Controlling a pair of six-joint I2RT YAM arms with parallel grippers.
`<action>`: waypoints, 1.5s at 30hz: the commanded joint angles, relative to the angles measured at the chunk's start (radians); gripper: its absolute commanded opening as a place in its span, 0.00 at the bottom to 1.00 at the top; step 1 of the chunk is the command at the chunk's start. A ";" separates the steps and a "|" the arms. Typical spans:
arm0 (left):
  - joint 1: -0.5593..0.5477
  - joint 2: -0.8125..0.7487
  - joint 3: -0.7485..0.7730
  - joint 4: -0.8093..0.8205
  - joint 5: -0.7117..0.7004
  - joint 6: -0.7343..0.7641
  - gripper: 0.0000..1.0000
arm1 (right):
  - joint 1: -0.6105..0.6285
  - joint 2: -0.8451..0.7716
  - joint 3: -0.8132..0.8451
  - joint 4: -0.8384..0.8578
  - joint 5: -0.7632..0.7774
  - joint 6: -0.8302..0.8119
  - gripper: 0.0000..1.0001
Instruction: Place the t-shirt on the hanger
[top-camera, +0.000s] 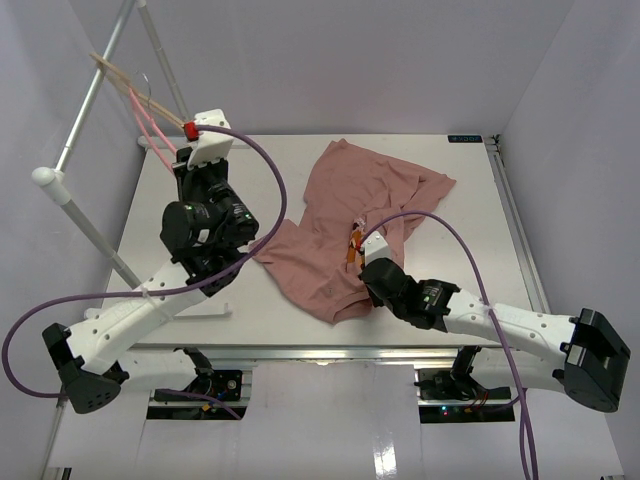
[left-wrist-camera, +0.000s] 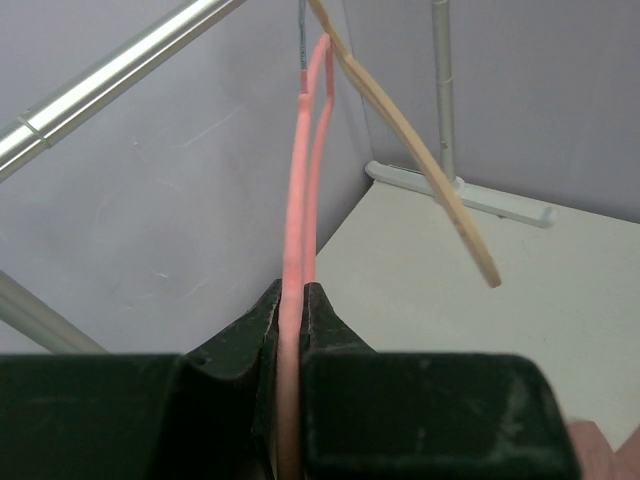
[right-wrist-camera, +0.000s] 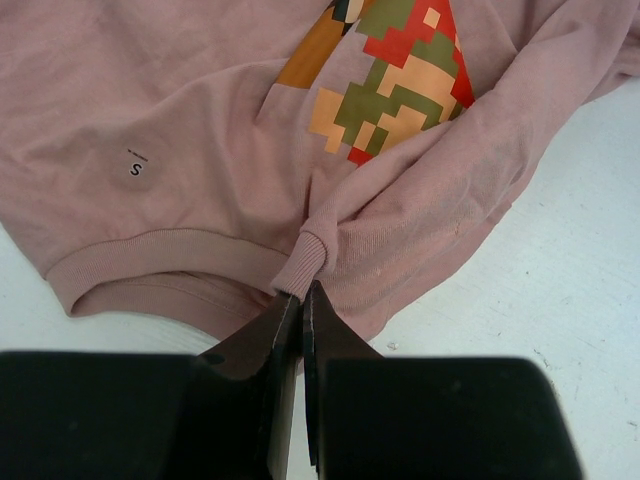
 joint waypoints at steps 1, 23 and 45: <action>-0.015 -0.062 0.058 -0.028 -0.028 -0.013 0.00 | 0.007 0.012 0.041 0.014 0.026 -0.003 0.08; -0.115 -0.037 0.084 -0.019 -0.028 0.005 0.00 | 0.008 0.047 0.059 -0.013 0.065 0.006 0.08; -0.319 0.051 0.125 0.001 -0.025 0.018 0.00 | 0.010 0.054 0.060 -0.028 0.112 0.038 0.08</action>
